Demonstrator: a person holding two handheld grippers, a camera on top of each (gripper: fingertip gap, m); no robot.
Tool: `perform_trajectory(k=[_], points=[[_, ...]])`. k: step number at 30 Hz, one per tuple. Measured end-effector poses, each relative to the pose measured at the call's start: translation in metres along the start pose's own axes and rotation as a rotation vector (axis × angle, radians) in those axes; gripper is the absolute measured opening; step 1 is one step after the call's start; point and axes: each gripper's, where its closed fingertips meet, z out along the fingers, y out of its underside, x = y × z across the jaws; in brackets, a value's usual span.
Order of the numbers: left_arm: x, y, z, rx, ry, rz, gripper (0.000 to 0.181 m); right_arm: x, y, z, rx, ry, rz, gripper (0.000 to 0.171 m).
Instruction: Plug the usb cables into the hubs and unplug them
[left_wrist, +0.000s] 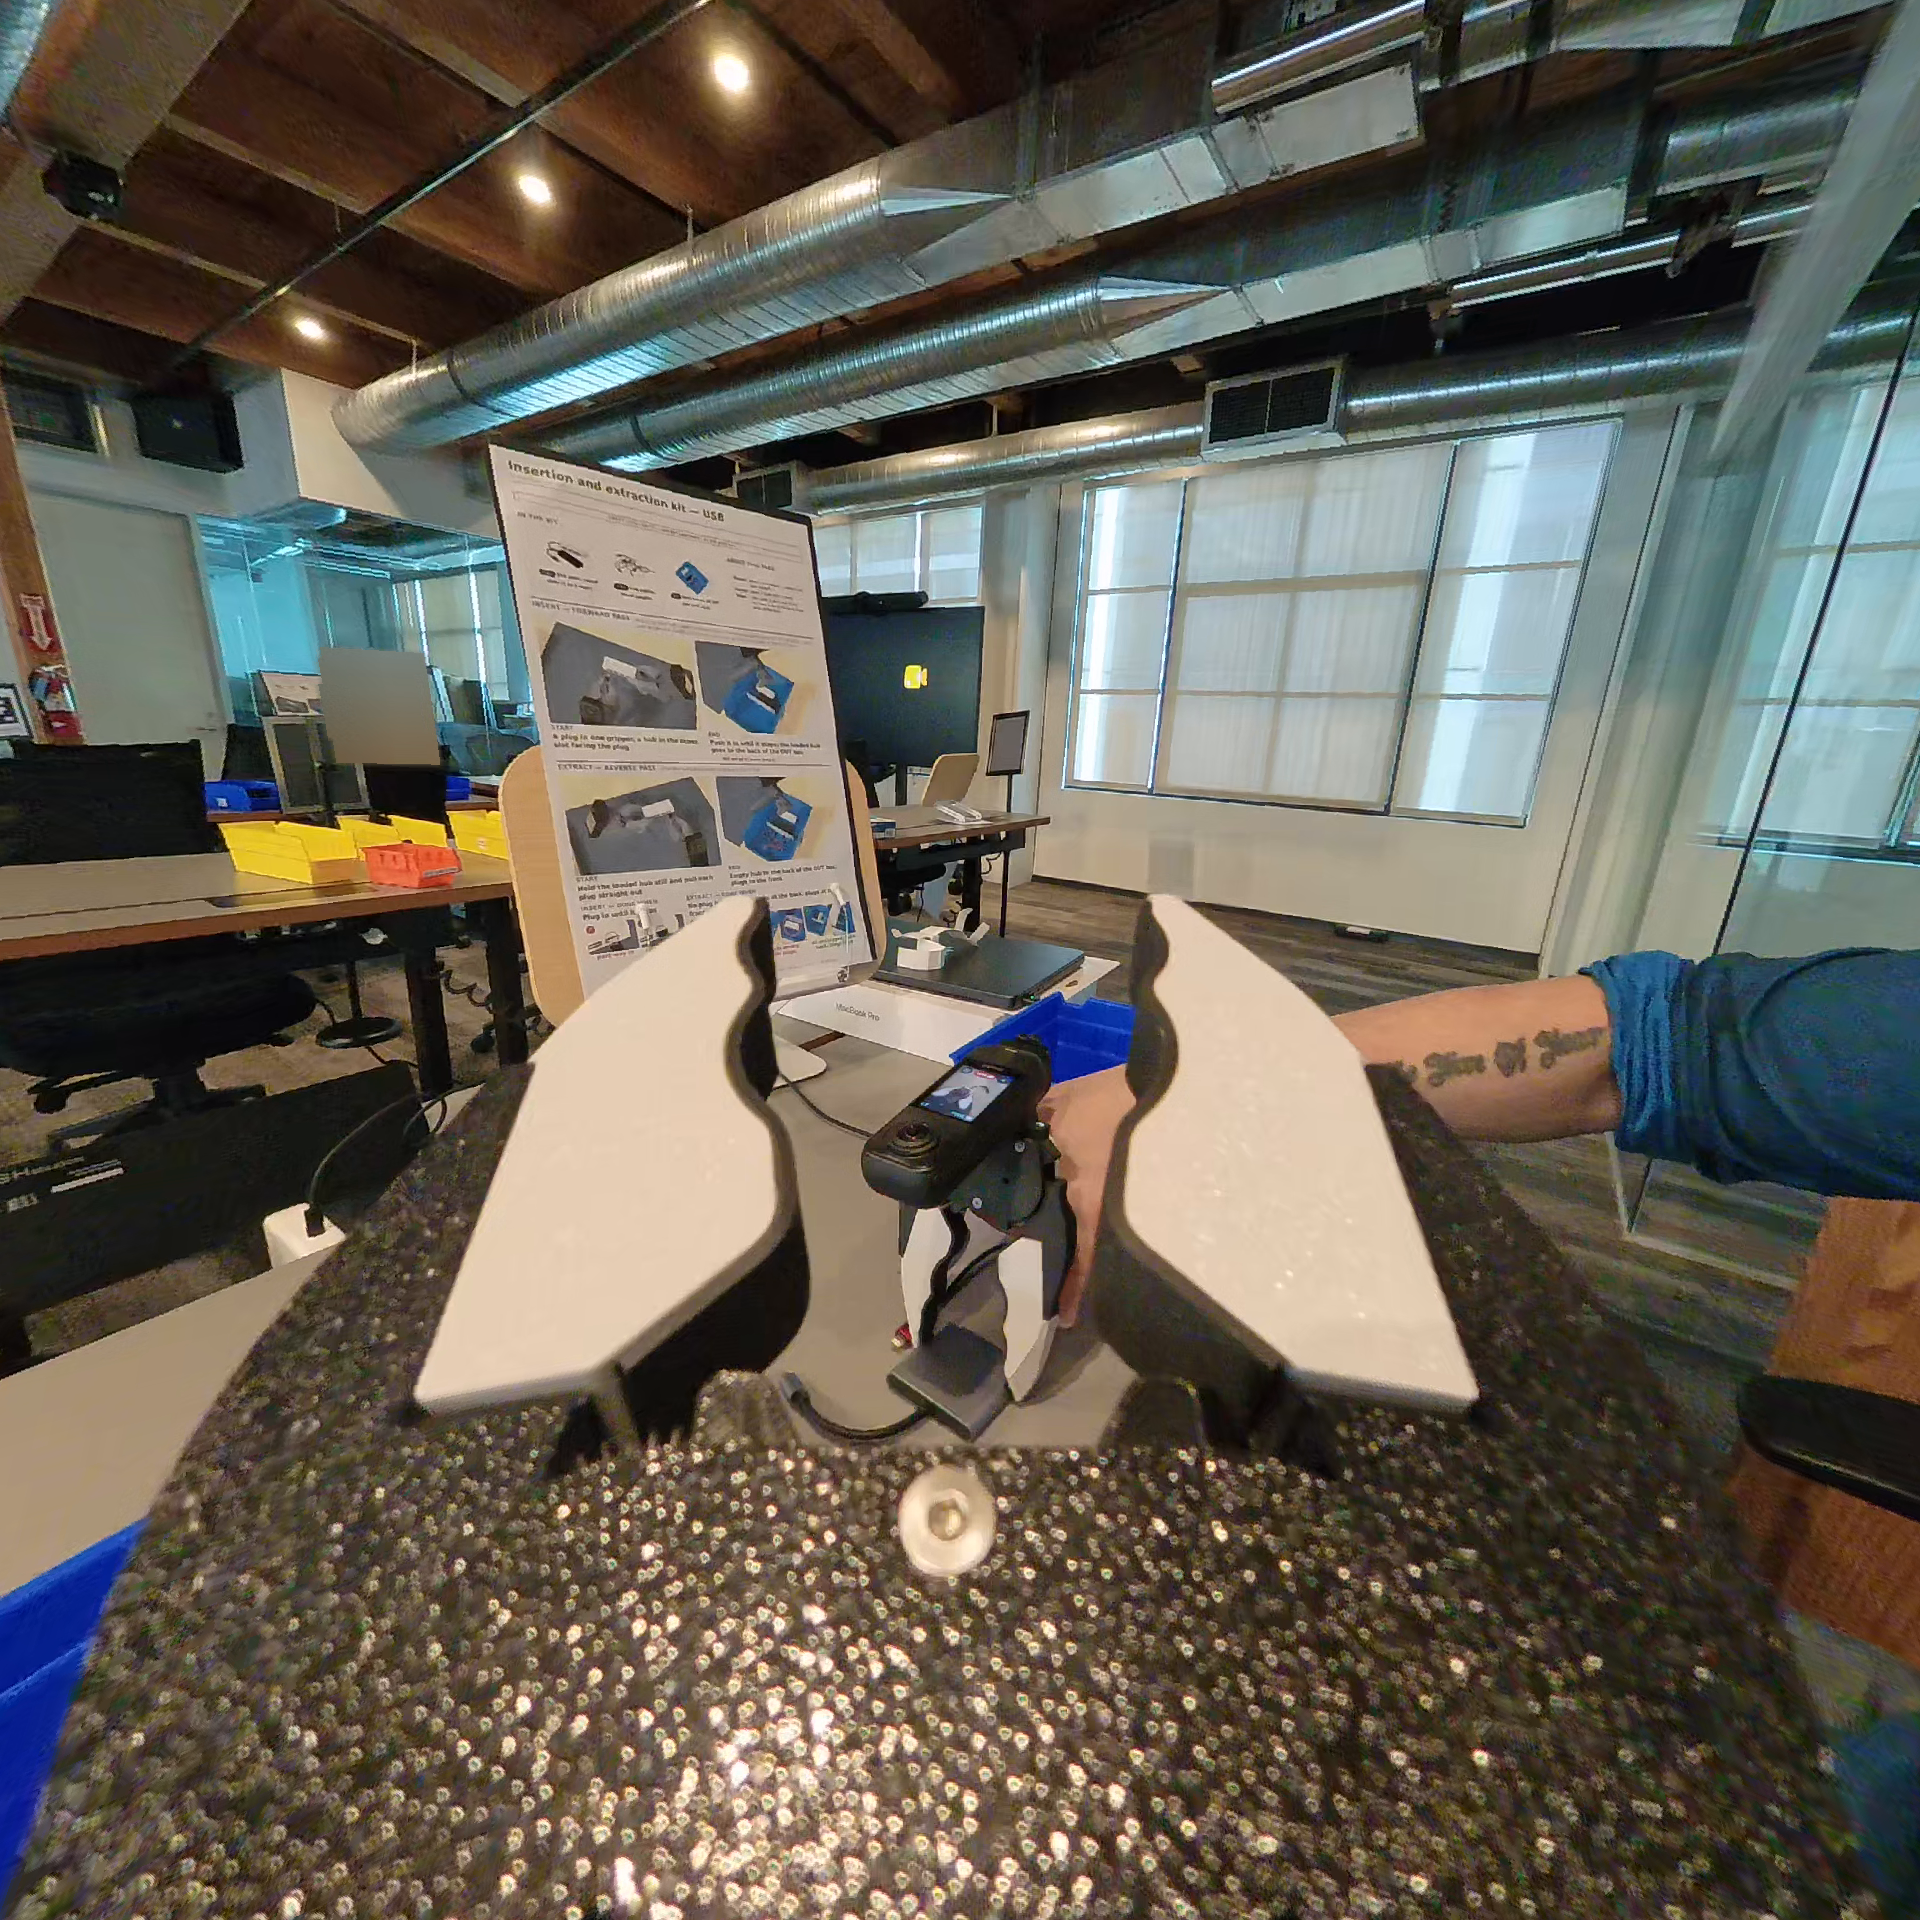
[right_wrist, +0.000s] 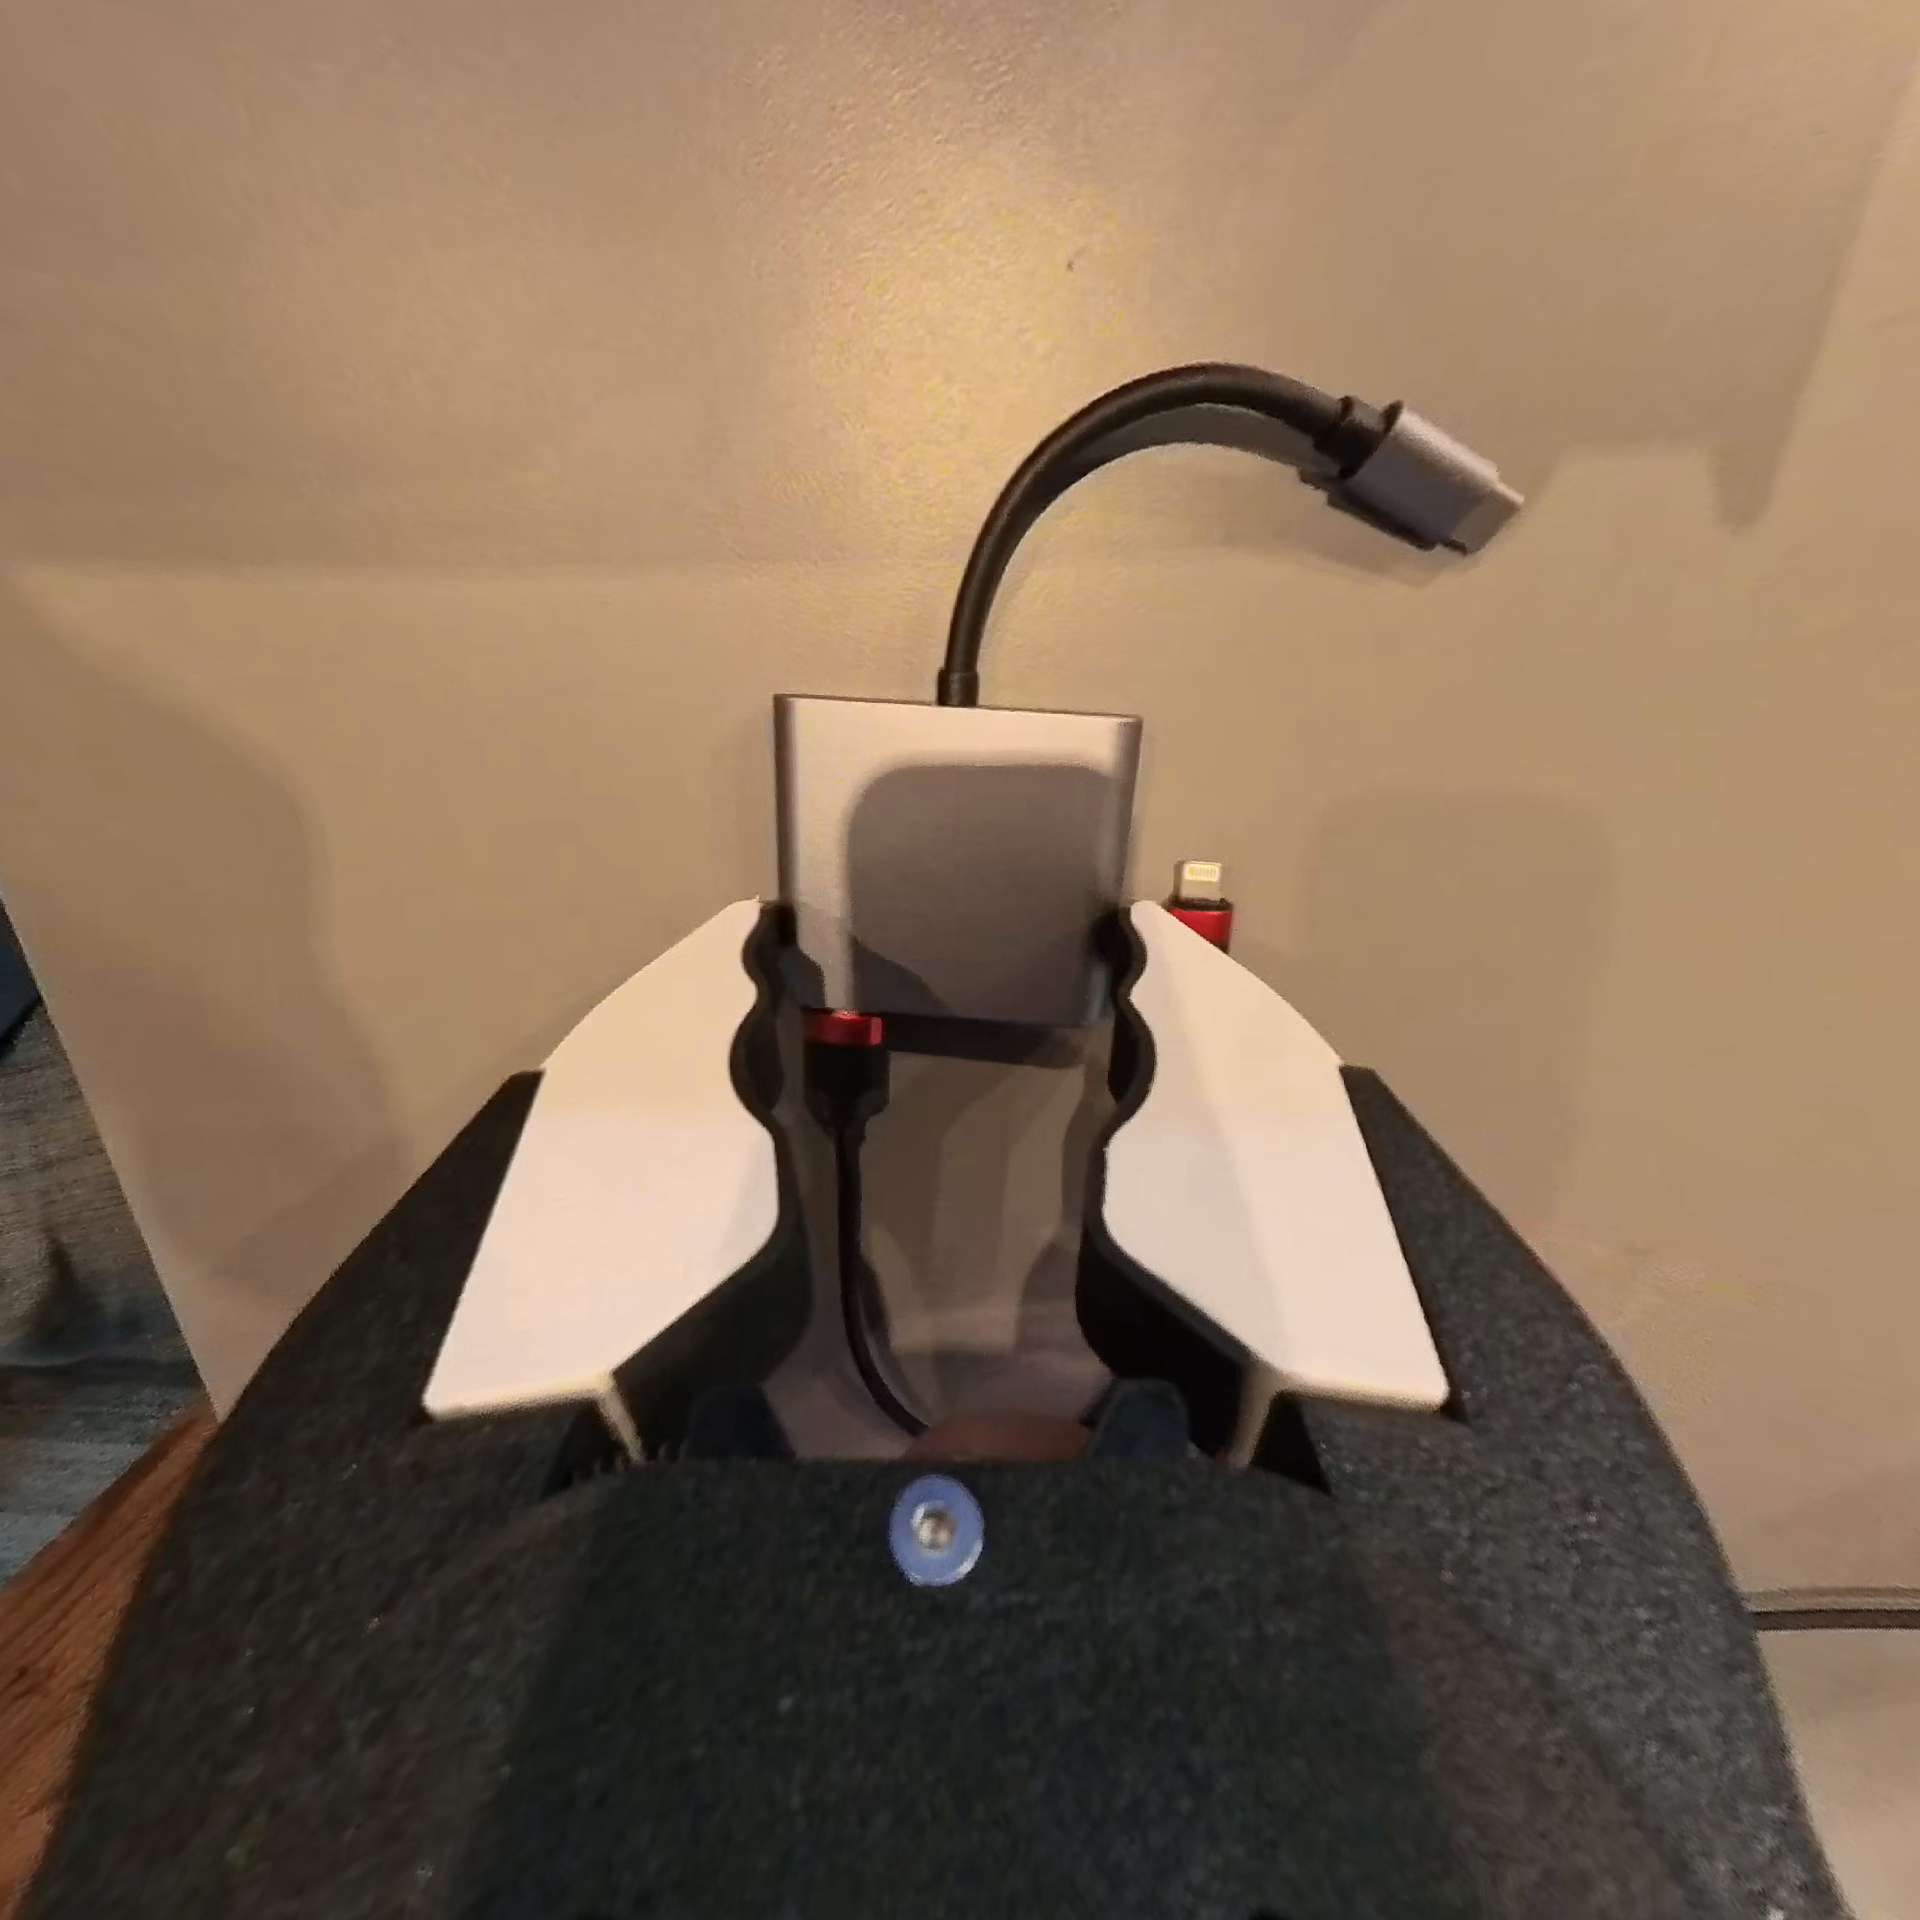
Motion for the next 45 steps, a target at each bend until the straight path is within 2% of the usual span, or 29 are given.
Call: perform_trajectory(k=[7, 11, 17, 22, 29, 34, 38, 45], points=[[-0.001, -0.002, -0.003, 0.009, -0.004, -0.002, 0.064, 0.000, 0.001, -0.003, -0.001, 0.022, 0.051, 0.060], [-0.002, -0.003, -0.004, 0.008, -0.006, 0.001, 0.064, -0.003, -0.009, -0.027, 0.037, 0.015, 0.061, 0.060], [-0.004, 0.002, -0.003, -0.011, -0.016, 0.010, 0.063, 0.008, -0.021, -0.111, 0.069, 0.107, 0.076, 0.059], [-0.001, 0.004, 0.000, -0.015, -0.005, 0.003, 0.062, 0.012, -0.013, -0.193, 0.066, 0.217, 0.133, 0.060], [0.007, 0.005, 0.005, -0.020, 0.014, 0.002, 0.062, 0.005, 0.024, -0.291, 0.019, 0.378, 0.212, 0.060], [0.013, 0.004, 0.008, -0.019, 0.029, 0.001, 0.062, 0.001, 0.063, -0.339, -0.004, 0.467, 0.287, 0.060], [0.019, 0.004, 0.010, -0.021, 0.045, 0.002, 0.061, 0.001, 0.103, -0.338, -0.003, 0.472, 0.385, 0.060], [0.028, 0.012, 0.016, -0.064, 0.067, 0.003, 0.061, 0.013, 0.181, -0.267, -0.012, 0.372, 0.571, 0.059]])
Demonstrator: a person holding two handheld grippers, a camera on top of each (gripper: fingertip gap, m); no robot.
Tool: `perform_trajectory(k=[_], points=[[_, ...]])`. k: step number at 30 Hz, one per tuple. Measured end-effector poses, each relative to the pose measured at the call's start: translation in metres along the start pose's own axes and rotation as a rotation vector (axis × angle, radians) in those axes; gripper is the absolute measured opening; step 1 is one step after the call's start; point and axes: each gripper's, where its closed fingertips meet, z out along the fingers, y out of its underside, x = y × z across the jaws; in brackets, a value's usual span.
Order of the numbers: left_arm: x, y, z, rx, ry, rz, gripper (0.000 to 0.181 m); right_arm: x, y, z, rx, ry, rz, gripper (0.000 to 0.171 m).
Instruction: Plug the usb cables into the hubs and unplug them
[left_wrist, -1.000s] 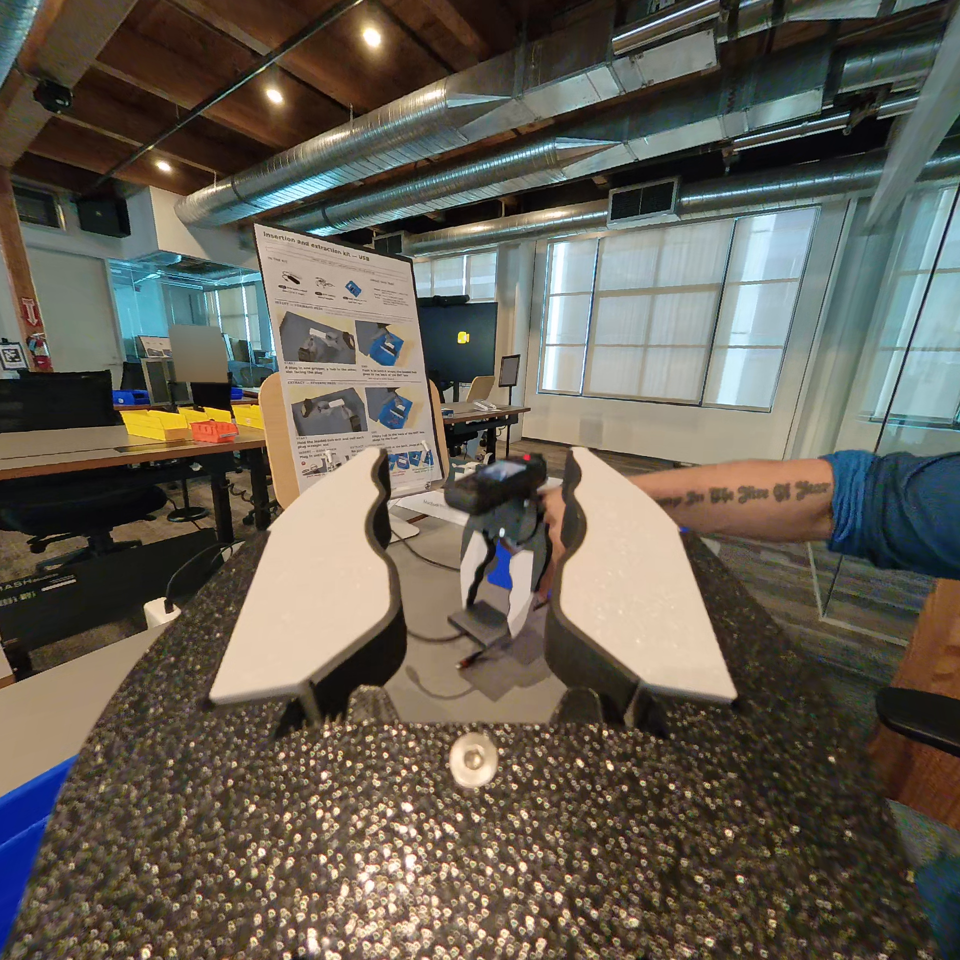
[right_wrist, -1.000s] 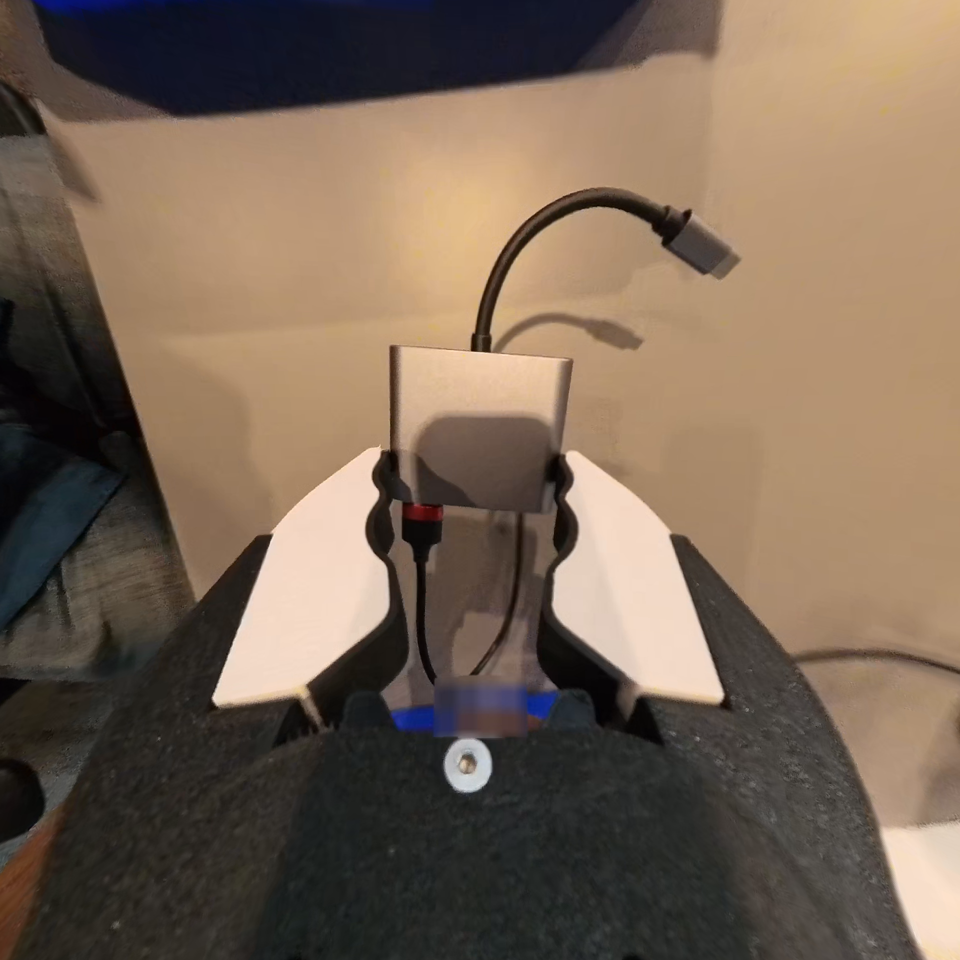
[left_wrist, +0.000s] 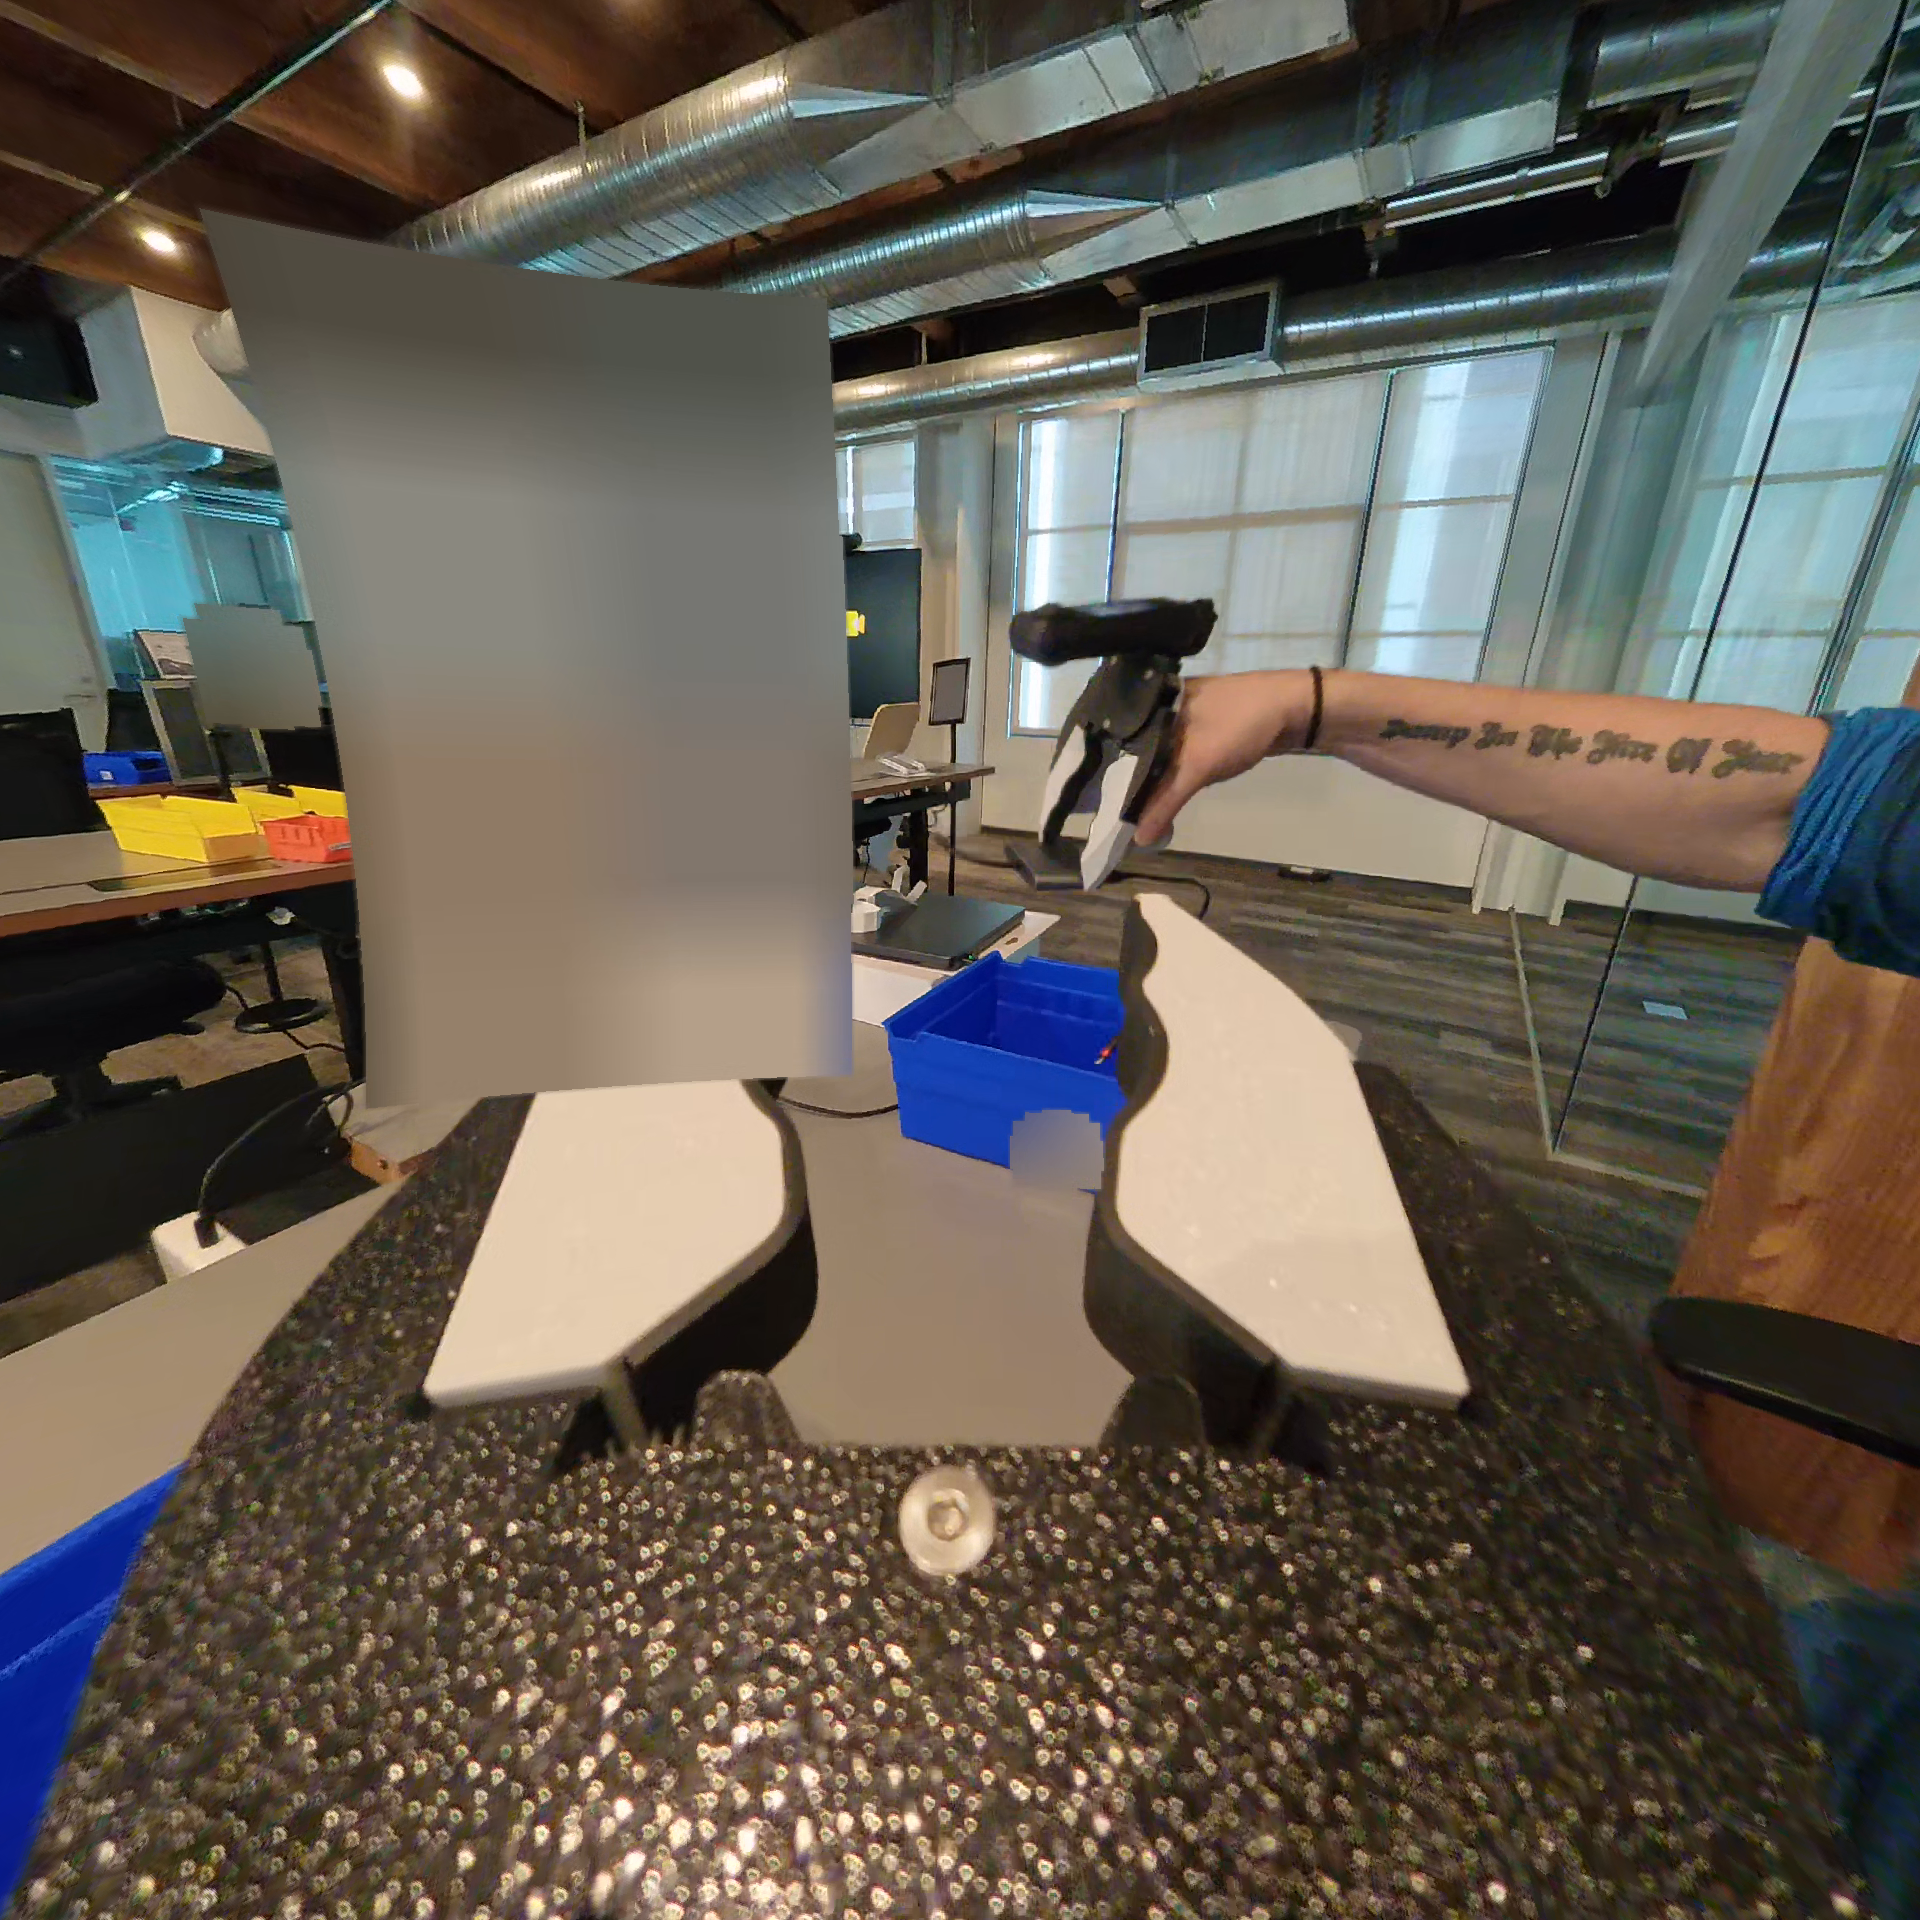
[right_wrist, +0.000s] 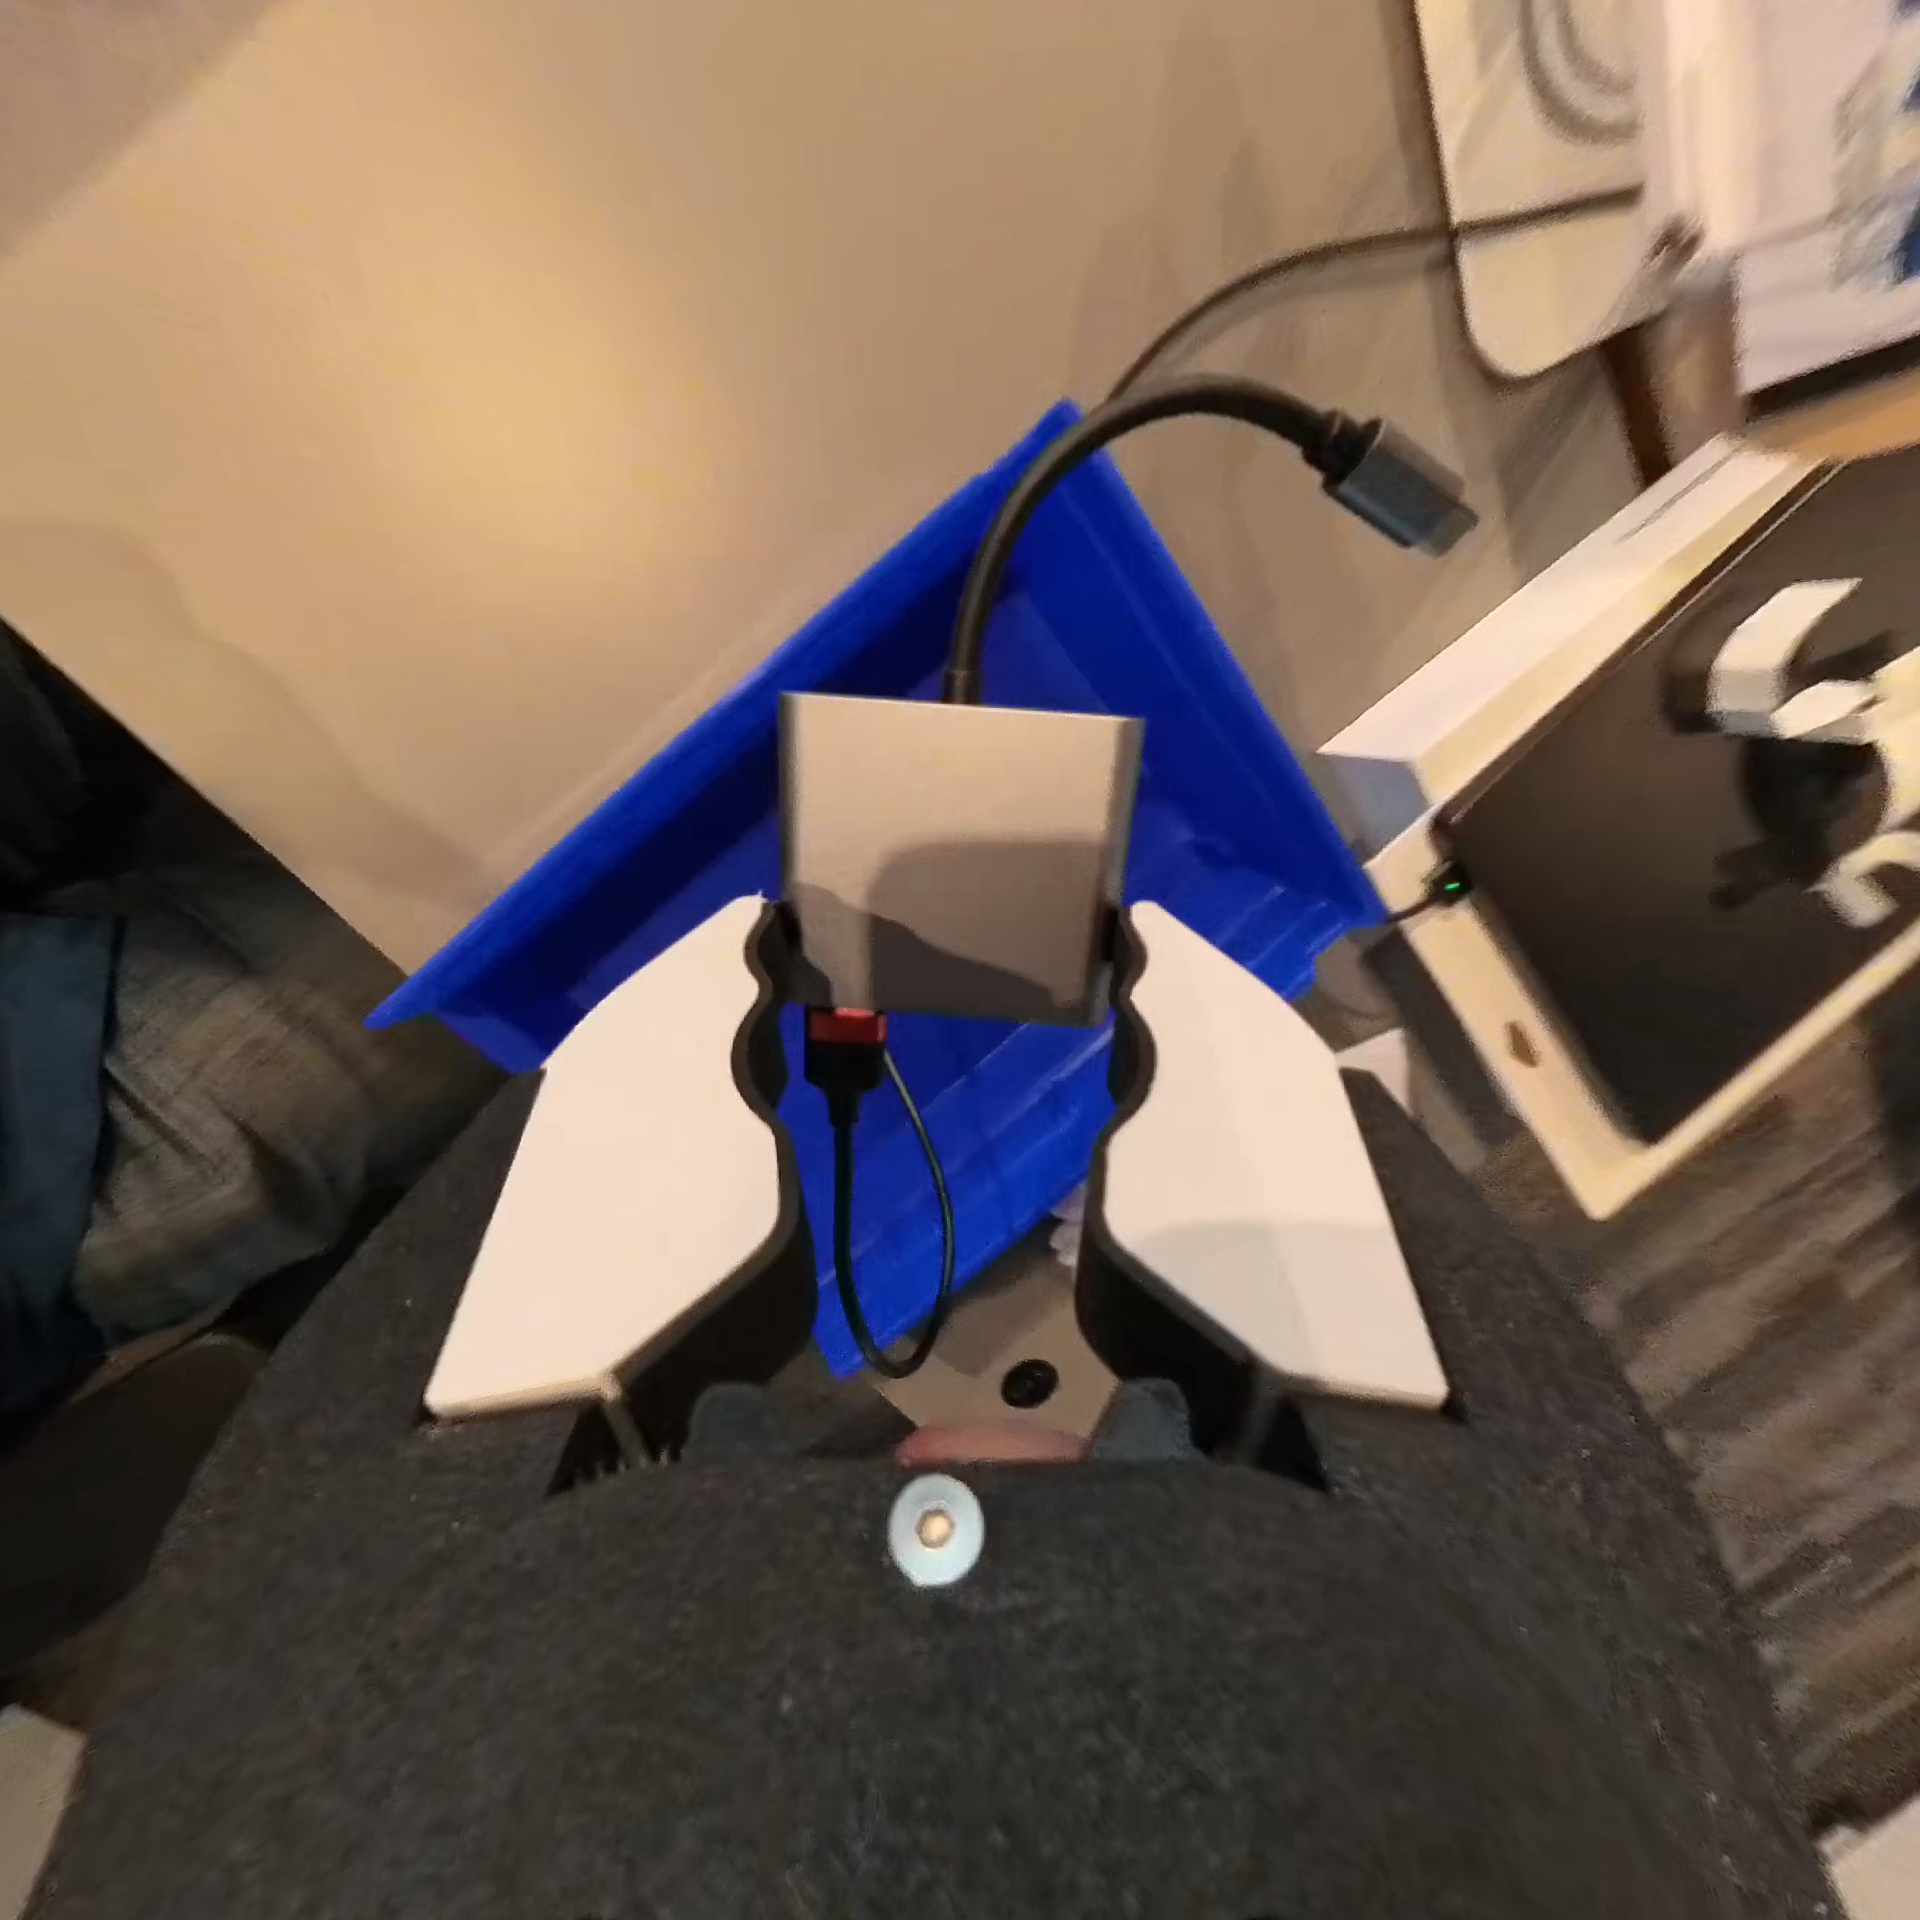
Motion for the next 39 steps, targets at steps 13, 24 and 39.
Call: perform_trajectory(k=[13, 24, 39], points=[[-0.024, 0.057, 0.005, -0.287, -0.089, -0.010, 0.077, -0.016, 0.084, 0.156, -0.139, -0.198, 0.161, 0.060], [-0.065, 0.103, -0.063, -0.653, -0.213, 0.041, 0.073, -0.034, 0.083, 0.184, -0.115, -0.283, 0.135, 0.067], [-0.063, 0.226, -0.140, -1.486, -0.018, 0.208, 0.046, -0.048, 0.018, 0.095, 0.160, -0.216, -0.010, 0.063]])
